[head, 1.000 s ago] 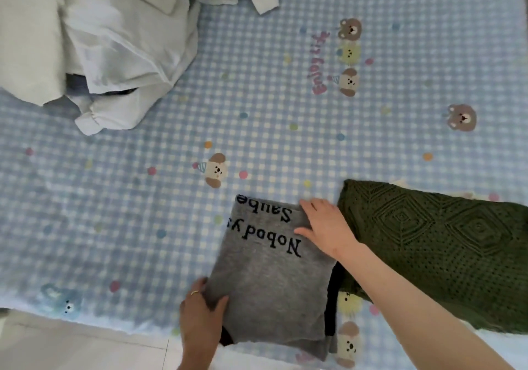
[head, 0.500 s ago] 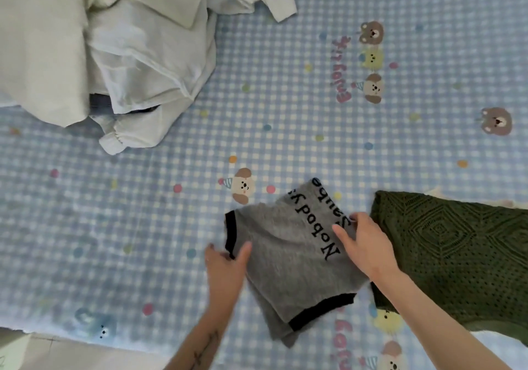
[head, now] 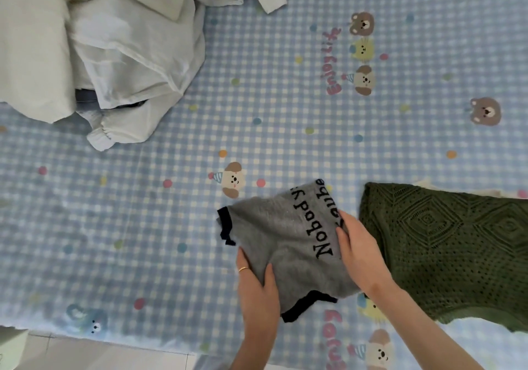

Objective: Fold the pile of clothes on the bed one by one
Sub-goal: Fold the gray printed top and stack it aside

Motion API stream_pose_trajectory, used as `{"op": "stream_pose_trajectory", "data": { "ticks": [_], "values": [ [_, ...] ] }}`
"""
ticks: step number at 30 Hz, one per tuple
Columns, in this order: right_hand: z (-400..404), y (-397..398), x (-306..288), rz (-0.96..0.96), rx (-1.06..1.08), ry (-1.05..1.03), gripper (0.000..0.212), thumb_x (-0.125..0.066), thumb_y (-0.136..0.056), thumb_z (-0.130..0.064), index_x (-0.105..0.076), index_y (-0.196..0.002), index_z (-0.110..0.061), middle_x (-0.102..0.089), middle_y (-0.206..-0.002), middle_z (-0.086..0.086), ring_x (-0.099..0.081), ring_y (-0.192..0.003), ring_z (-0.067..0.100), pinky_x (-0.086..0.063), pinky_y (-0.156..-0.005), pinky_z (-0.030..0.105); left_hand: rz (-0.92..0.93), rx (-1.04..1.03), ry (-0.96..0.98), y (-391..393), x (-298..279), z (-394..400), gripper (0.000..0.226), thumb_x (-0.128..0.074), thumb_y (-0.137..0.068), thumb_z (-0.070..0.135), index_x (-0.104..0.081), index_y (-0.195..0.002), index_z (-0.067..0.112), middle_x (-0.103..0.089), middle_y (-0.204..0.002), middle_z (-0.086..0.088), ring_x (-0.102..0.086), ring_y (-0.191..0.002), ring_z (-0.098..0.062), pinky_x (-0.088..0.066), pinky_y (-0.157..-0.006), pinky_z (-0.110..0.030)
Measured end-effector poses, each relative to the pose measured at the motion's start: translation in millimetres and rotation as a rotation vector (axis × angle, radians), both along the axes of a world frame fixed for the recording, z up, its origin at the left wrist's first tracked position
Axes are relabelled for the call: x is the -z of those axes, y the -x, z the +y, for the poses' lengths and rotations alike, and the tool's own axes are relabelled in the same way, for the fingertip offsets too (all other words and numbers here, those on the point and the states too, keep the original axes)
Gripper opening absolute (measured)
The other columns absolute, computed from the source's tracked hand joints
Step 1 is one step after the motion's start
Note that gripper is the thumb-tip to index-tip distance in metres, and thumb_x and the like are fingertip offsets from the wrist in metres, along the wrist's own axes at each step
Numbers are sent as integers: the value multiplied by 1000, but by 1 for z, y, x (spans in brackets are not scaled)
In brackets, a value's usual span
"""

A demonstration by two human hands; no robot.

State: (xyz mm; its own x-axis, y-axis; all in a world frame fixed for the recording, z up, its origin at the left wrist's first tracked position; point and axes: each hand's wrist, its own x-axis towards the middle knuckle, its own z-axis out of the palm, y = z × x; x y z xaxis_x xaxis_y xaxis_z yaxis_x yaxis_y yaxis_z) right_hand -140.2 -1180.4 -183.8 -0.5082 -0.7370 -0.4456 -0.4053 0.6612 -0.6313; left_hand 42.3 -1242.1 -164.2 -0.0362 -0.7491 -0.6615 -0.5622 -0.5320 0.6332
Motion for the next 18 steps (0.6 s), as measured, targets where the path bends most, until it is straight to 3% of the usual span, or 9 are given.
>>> {"op": "stream_pose_trajectory", "data": {
  "ticks": [4, 6, 10, 12, 14, 15, 16, 18],
  "values": [
    [26, 30, -48, 76, 205, 69, 38, -40, -100, -25, -43, -138, -21, -51, -129, -11, -49, -116, 6, -41, -97, 26, 96, 128, 23, 30, -35, -2, 65, -55, -93, 29, -19, -146, 38, -44, -117, 36, -50, -91, 20, -47, -75, -5],
    [45, 56, -72, 113, 297, 95, 37, -41, -100, -24, -45, -137, -22, -52, -124, -13, -49, -112, 3, -40, -94, 24, 145, 183, 4, 57, -49, 3, 64, -55, -94, 27, -21, -147, 37, -39, -108, 41, -48, -87, 22, -44, -67, -1],
    [97, 119, -107, 262, 410, 154, 35, -44, -98, -23, -47, -133, -24, -54, -115, -15, -51, -102, 1, -42, -87, 21, 263, 308, 16, 128, -69, 32, 66, -54, -94, 32, -15, -147, 41, -32, -107, 46, -45, -86, 26, -42, -71, 2],
    [126, 149, -111, 367, 439, 174, 34, -43, -98, -27, -46, -132, -29, -54, -114, -18, -49, -98, -7, -39, -82, 10, 333, 343, 13, 159, -68, 52, 67, -54, -93, 34, -15, -146, 45, -33, -112, 48, -46, -94, 27, -44, -77, -1],
    [155, 175, -102, 457, 462, 154, 37, -40, -97, -33, -42, -134, -30, -52, -119, -19, -46, -100, -11, -38, -86, 8, 351, 353, -27, 182, -53, 71, 68, -55, -93, 34, -14, -146, 44, -38, -126, 39, -49, -107, 18, -47, -82, -7],
    [168, 184, -91, 469, 464, 113, 40, -40, -97, -33, -40, -137, -30, -52, -125, -15, -48, -106, -5, -39, -90, 15, 329, 358, -61, 189, -42, 78, 71, -56, -93, 33, -11, -148, 41, -39, -135, 29, -49, -113, 9, -49, -87, -14],
    [183, 192, -78, 458, 465, 33, 44, -40, -97, -33, -36, -141, -29, -52, -132, -7, -51, -112, 7, -41, -94, 25, 284, 380, -100, 196, -29, 86, 76, -56, -93, 32, -6, -150, 36, -38, -142, 17, -51, -116, -2, -49, -90, -20],
    [206, 202, -50, 346, 460, -213, 54, -42, -98, -31, -24, -148, -28, -47, -138, 11, -55, -113, 31, -45, -93, 39, 190, 460, -176, 204, -6, 101, 89, -57, -92, 33, 10, -150, 28, -44, -141, 2, -58, -100, -10, -52, -80, -20]
  ]
}}
